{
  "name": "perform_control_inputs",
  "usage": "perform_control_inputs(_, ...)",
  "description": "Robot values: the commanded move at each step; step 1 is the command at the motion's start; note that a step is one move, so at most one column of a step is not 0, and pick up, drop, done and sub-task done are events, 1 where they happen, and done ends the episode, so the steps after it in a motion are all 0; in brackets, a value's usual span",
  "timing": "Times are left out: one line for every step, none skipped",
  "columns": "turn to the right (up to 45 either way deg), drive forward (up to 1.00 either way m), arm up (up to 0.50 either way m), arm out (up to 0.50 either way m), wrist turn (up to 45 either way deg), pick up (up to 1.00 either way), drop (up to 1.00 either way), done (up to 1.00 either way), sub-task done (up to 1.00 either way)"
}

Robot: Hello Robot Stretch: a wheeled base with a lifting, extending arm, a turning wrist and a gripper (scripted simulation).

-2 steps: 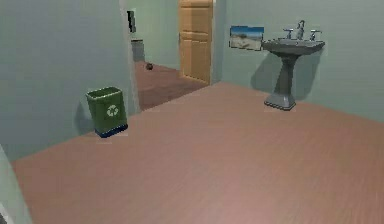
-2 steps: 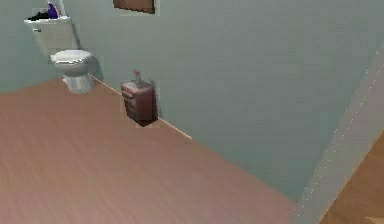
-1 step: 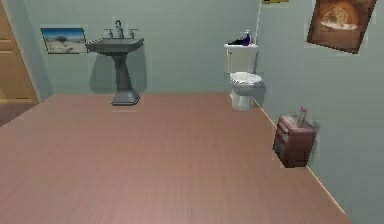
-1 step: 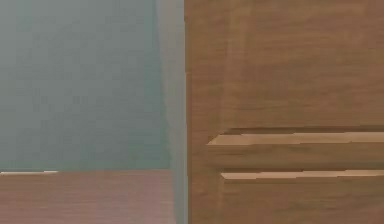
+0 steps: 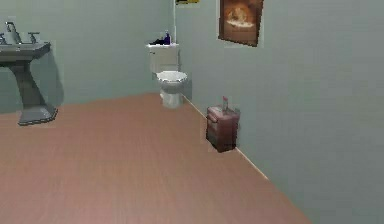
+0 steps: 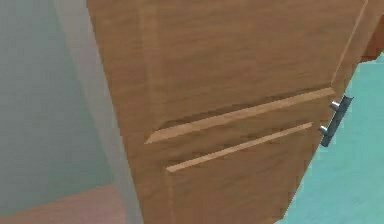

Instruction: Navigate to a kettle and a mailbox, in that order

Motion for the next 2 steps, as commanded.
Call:
perform_control_inputs(0.0, 1.0, 0.0, 0.0, 0.0, 0.0, 0.0, 0.0, 0.0)
perform_control_inputs(3.0, 0.0, 0.0, 0.0, 0.0, 0.0, 0.0, 0.0, 0.0)
